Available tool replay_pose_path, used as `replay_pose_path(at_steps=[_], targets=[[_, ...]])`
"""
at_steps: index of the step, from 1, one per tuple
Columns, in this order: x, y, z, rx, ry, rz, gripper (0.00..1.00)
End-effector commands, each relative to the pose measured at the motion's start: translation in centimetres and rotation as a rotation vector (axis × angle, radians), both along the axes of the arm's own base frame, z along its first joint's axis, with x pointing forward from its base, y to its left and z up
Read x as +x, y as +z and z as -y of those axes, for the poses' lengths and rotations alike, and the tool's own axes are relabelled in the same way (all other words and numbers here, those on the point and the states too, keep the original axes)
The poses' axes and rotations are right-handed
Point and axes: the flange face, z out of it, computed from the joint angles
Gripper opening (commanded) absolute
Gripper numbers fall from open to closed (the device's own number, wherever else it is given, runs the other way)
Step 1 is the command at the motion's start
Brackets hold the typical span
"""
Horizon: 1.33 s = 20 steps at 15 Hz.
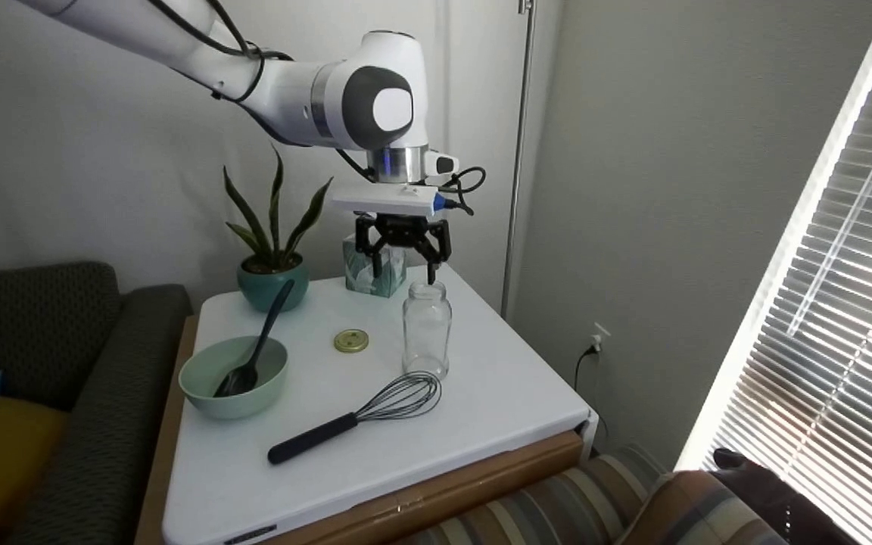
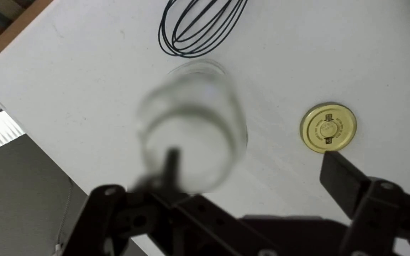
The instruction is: Move the glass jar to the left
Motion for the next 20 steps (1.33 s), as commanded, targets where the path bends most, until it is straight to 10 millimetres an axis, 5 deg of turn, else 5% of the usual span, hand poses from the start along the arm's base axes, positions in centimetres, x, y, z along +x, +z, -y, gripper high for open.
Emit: replay_pose_path(at_steps=[1,6,7,9,18,20], targets=[[0.5,-2.7,1.8,0.008,0.014,-0.045,1.0],[0.7,-4.9,2.0,0.02,0.02,-0.066,0.98],[0.8,-5.1,1.9,0.02,0.024,-0.072,0.74],[0.9,-5.0,1.5,0.019,0.034,-0.07,0.69],[1.1,-4.5,0.3,0.011,0.074,-0.078,0.05],[1.0,-4.5,-0.2,0.009,0.105,-0.091,0.01]])
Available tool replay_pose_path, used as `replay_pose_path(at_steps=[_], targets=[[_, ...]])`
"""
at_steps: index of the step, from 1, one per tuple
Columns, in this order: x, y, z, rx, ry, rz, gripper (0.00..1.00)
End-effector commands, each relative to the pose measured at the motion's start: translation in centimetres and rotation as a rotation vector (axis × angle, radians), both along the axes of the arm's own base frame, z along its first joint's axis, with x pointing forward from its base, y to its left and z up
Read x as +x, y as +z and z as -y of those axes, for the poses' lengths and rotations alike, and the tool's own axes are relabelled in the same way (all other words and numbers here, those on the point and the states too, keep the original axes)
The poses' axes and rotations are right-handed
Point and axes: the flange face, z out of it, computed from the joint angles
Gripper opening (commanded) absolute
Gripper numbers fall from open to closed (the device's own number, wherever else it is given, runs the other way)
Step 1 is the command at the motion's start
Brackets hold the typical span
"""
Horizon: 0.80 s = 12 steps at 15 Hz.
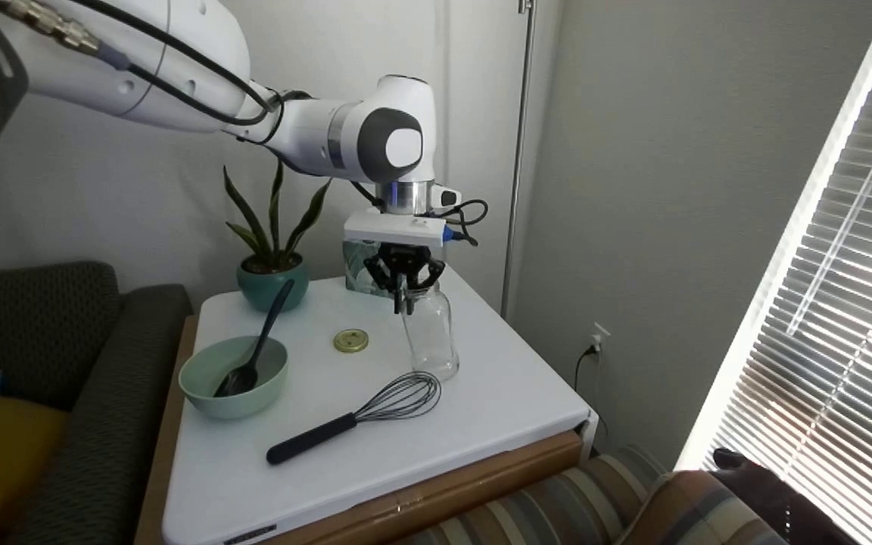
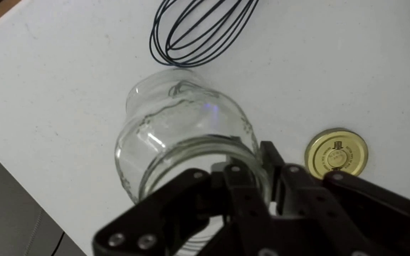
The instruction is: Move the glass jar to the left
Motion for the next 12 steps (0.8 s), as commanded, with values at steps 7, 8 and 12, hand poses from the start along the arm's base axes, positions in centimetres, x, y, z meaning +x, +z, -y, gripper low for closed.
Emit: replay_pose_path(at_steps=[7,8,12], targets=[[-0.3,0.6,-4.0,0.029,0.28,-0.058,0.04],[-0.5,0.6,-4.8,0.05,0.348,-0.069,0.04],[-1.4,0.6,-6.6,0.14,0.549,-0.134,0.04]])
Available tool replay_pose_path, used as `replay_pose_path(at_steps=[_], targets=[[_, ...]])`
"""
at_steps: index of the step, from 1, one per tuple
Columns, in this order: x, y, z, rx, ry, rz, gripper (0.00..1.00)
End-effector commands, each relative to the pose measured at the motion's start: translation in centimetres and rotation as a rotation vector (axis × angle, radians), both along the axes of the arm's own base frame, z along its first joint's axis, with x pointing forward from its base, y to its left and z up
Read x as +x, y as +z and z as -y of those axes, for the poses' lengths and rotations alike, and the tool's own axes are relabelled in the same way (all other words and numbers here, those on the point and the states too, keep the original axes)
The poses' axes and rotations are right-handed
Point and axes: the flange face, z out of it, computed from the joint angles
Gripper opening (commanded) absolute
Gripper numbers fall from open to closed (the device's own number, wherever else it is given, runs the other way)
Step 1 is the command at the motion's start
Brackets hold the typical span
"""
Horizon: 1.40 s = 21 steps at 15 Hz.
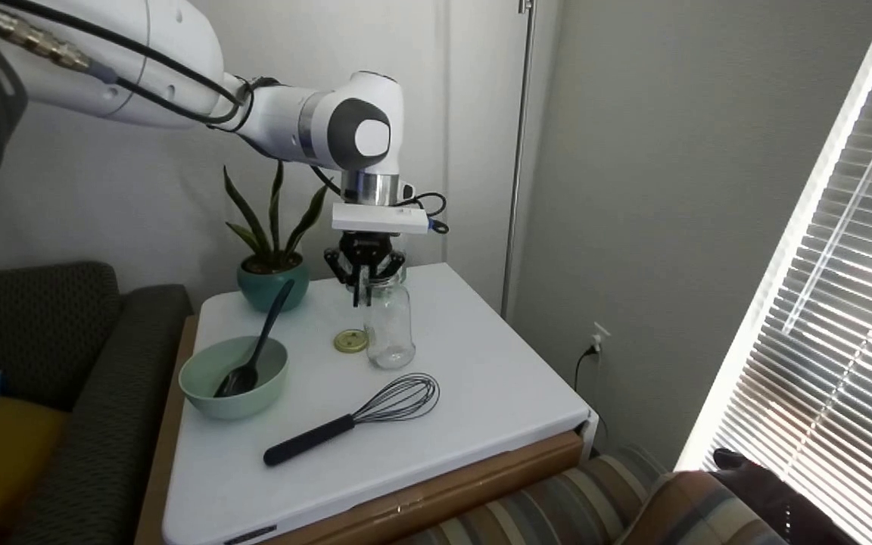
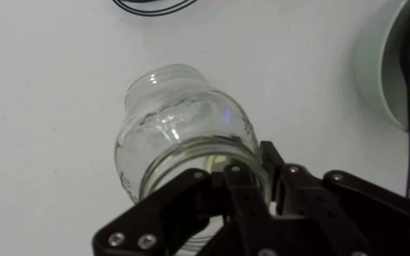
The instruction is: Move the glass jar to the left
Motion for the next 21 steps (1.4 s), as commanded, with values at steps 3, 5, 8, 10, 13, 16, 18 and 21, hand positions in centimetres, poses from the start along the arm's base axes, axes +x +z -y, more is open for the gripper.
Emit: replay_pose_path(at_steps=[3,5,8,10,13,16,18,21], targets=[[-1.0,0.6,-0.6,0.108,0.277,-0.102,0.04],[-1.3,0.5,-0.7,0.155,0.374,-0.124,0.04],[-1.7,-0.1,-0.9,0.238,0.508,-0.132,0.04],[-1.9,-0.6,-0.9,0.296,0.589,-0.134,0.04],[-2.5,-0.6,-0.3,0.375,0.709,-0.158,0.04],[-3.1,-0.6,0.1,0.413,0.743,-0.199,0.04],[-2.6,0.1,-0.6,0.347,0.714,-0.178,0.04],[-1.8,0.5,-1.9,0.232,0.692,-0.132,0.04]])
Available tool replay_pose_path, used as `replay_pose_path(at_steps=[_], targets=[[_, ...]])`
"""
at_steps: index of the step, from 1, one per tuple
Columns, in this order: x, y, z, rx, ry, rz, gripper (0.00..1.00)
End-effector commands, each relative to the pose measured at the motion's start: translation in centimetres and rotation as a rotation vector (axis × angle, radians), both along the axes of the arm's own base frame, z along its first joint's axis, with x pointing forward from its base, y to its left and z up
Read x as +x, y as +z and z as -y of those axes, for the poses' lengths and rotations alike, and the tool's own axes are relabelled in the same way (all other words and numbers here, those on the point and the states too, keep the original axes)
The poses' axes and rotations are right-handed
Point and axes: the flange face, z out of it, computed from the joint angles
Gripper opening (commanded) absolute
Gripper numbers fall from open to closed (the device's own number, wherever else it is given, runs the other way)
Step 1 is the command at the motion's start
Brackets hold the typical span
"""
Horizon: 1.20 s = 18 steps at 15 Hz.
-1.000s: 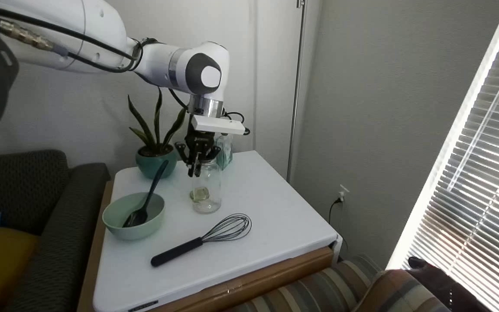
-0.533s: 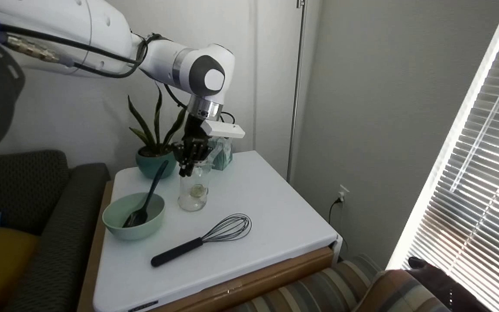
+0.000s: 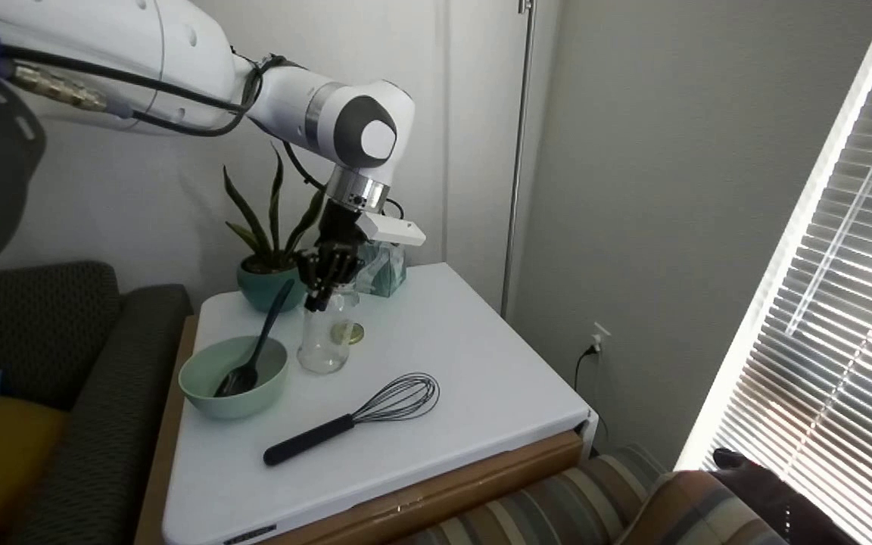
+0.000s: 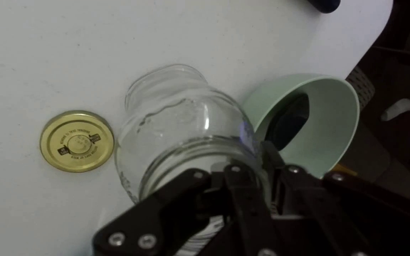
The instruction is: Move the glass jar to the left
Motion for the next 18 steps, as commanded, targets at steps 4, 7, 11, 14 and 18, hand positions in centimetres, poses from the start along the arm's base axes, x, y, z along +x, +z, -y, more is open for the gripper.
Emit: replay_pose_path(at_steps=[4,7,11,14,18], targets=[[1.9,0.6,-2.2,-0.204,-0.042,0.186,0.04],[2.2,0.2,-1.2,-0.261,-0.094,0.203,0.04],[2.4,0.0,1.5,-0.287,-0.181,0.192,0.04],[2.6,0.1,3.5,-0.29,-0.244,0.185,0.04],[2.6,0.0,4.6,-0.268,-0.283,0.169,0.04]])
